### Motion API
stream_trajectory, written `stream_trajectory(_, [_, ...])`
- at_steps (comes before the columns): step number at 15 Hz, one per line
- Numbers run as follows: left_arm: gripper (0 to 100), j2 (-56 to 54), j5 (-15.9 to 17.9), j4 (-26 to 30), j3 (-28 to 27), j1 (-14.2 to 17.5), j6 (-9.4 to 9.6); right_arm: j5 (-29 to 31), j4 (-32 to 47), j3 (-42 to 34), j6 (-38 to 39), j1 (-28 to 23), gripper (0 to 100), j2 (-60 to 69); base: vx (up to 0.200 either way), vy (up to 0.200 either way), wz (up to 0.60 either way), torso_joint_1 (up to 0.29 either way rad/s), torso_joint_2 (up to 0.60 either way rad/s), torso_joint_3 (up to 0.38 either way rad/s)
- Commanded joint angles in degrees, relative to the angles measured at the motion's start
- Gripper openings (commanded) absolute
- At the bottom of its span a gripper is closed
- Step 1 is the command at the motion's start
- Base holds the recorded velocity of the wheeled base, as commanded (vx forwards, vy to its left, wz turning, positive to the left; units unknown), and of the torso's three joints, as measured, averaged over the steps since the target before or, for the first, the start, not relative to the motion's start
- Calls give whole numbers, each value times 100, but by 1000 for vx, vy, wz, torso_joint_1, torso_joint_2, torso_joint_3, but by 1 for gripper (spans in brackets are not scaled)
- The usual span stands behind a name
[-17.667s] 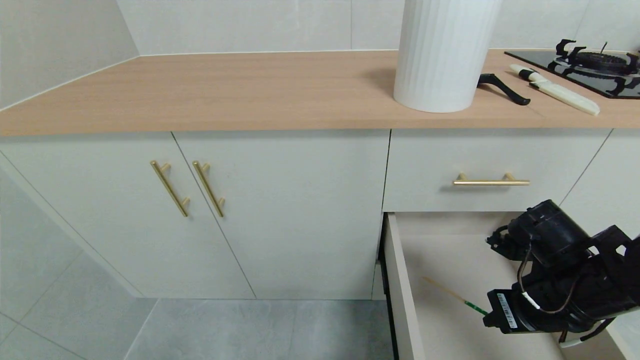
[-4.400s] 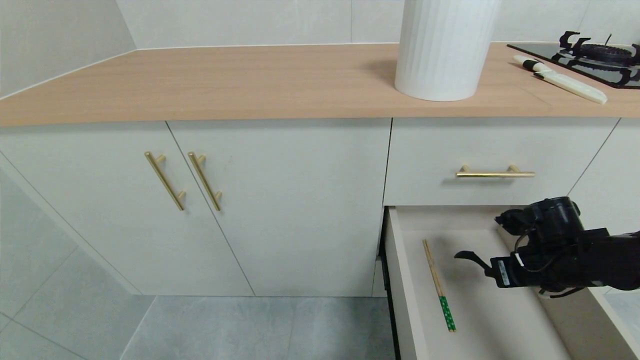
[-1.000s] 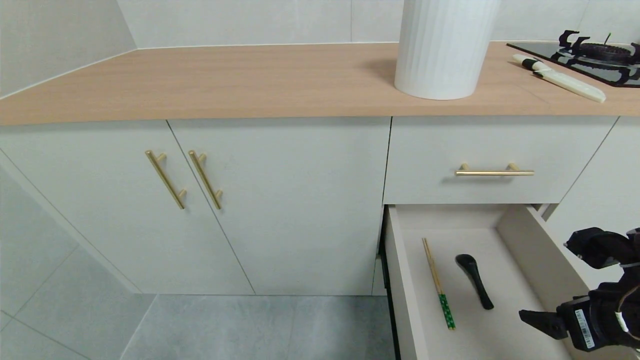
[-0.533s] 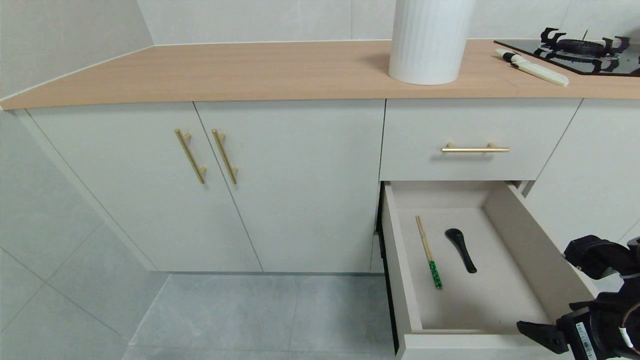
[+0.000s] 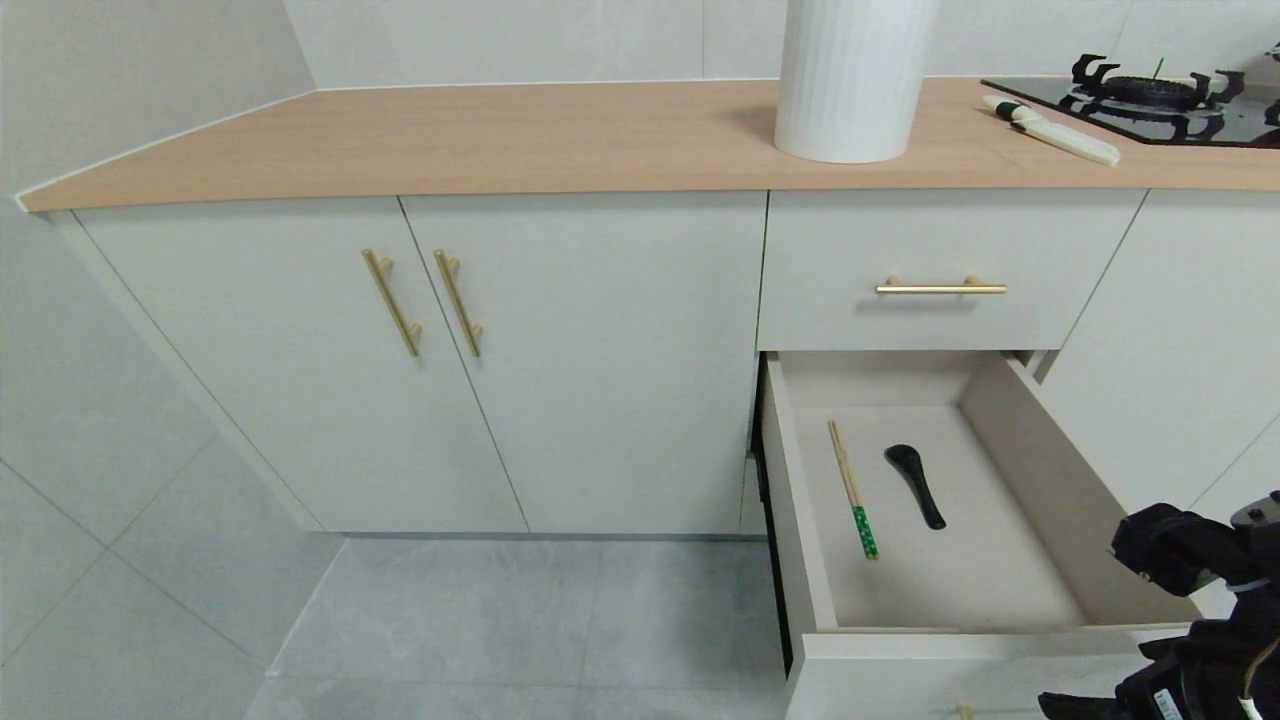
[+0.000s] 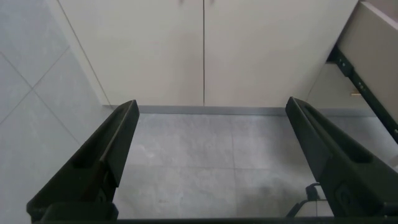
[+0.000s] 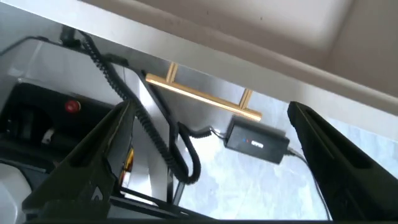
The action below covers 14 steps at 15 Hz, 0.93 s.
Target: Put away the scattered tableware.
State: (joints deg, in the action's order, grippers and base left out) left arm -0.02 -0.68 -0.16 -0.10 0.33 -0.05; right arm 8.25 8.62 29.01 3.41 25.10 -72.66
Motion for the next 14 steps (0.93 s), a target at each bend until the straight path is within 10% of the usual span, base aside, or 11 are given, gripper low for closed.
stream_trajectory(1, [100,2,-2,-2,1,2,-4,10,-9,52,54,12,100,-574,0,0,0,0,0,0])
stream_trajectory(14, [100,2,-2,-2,1,2,-4,414,166,869,1663,12,100,-1497,0,0,0,0,0,0])
